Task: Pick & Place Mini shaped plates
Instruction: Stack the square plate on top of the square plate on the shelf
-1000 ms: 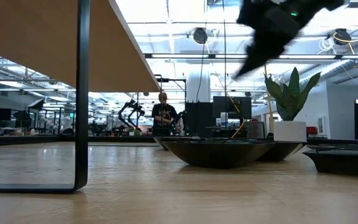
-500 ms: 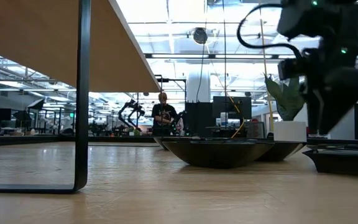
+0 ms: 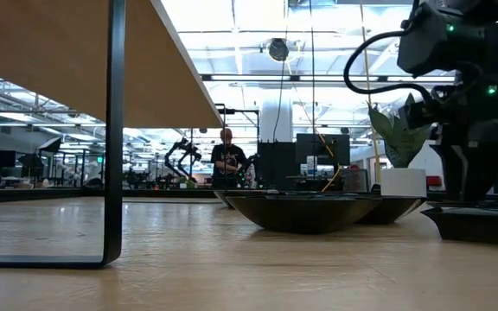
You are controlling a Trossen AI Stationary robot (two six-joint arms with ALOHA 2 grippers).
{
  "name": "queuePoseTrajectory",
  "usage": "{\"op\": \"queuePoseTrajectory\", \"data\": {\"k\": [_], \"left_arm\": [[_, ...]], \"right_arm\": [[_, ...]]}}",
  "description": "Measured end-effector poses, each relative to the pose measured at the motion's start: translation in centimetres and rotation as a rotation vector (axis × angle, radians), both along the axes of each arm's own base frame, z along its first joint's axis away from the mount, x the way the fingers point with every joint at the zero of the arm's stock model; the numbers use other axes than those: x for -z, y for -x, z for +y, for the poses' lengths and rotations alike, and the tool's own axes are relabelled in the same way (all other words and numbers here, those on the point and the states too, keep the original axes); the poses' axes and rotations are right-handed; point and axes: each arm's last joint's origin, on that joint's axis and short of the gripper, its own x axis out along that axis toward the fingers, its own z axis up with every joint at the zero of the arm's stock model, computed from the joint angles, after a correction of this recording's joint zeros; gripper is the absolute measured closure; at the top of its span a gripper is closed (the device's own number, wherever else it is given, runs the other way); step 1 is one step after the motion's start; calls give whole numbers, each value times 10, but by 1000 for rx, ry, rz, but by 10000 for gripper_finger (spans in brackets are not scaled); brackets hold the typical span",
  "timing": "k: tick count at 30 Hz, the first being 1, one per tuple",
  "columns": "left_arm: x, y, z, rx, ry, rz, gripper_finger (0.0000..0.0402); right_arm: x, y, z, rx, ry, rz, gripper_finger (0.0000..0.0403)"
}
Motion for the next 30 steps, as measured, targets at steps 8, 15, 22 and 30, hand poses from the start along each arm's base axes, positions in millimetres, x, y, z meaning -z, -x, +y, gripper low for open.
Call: {"op": "queuePoseTrajectory", "data": {"k": [8, 15, 22, 30], "left_arm": [[0, 0, 0, 0, 20, -4, 215], [1, 0, 0, 0, 15, 2, 215], [1, 0, 0, 0, 24, 0, 215], [1, 0, 0, 0, 24, 0, 215]], "right_arm": [[10, 4, 0, -60, -23, -3, 190], [14, 5, 0, -82, -23, -14, 214], [14, 5, 2, -91, -93, -8, 289], [14, 4, 2, -151, -89, -7, 386]]}}
